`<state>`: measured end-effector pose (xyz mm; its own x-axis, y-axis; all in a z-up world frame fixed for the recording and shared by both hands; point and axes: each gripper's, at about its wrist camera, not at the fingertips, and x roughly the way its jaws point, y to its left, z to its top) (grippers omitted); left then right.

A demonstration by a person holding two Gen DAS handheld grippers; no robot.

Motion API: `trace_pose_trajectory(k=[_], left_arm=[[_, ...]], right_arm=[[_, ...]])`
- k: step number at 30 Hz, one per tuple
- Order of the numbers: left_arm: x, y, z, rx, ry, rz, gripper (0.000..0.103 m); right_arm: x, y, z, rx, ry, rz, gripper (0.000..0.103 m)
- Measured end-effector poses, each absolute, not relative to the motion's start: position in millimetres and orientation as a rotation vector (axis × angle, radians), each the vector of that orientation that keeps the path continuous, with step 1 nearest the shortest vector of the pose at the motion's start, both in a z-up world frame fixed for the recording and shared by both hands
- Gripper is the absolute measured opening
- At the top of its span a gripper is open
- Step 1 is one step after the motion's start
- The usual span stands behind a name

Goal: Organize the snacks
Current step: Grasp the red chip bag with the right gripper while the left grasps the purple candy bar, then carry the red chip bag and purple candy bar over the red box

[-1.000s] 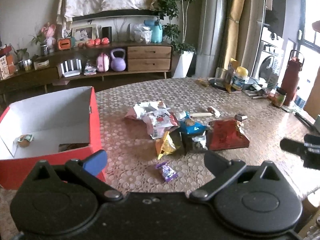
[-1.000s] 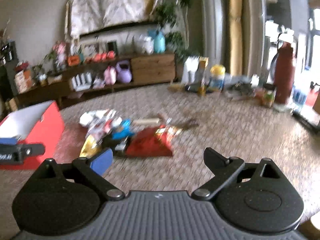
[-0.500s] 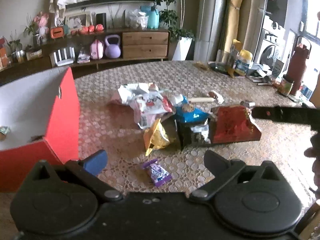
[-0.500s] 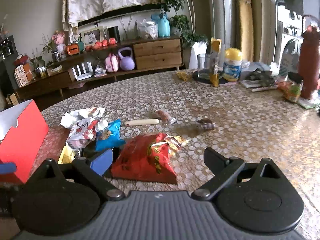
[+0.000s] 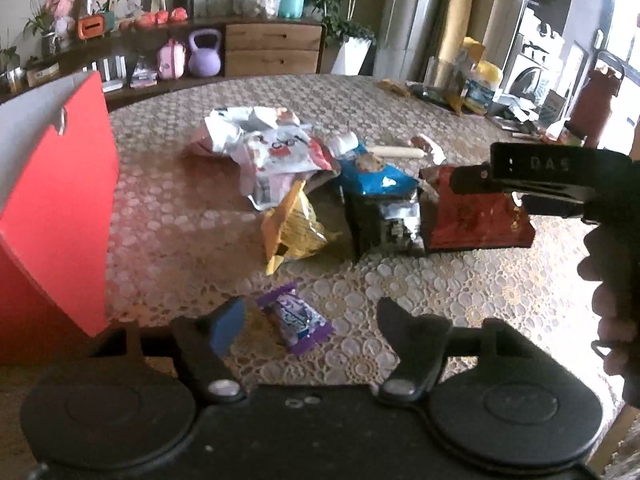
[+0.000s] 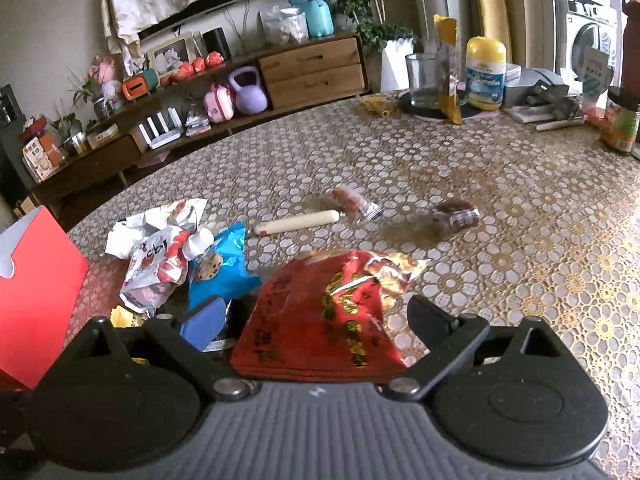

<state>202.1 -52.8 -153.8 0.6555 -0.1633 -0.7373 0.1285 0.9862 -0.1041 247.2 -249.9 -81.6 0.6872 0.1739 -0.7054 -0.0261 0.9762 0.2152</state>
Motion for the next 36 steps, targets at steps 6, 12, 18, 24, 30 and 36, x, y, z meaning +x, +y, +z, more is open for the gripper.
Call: trace_pose_trajectory(k=[6, 12, 18, 24, 30, 36], left_arm=[[206.6, -59.3, -160.8, -0.006, 0.845, -0.14, 0.057], [205.5, -63.9, -160.1, 0.043, 0.829, -0.105, 0.033], [208.3, -62.4, -158.0, 0.031, 0.84, -0.106, 0.024], [207.1, -61.2, -155.7, 0.009, 0.844, -0.124, 0.024], [198.9, -58.5, -146.0, 0.001, 0.833, -0.141, 0.024], [182.8, -46.9, -132.0, -0.019, 0.824, -0.152, 0.024]], right_arm=[[247.3, -245.1, -87.5, 0.188, 0.826, 0.118, 0.085], [244.4, -246.7, -88.3, 0.18, 0.829, 0.102, 0.069], [240.7, -250.8, -85.7, 0.192, 0.822, 0.101, 0.056], [233.2, -252.0, -78.9, 0.197, 0.801, 0.103, 0.051], [214.6, -253.5, -65.0, 0.197, 0.776, 0.107, 0.049], [183.3, -252.3, -39.7, 0.185, 0.738, 0.139, 0.049]])
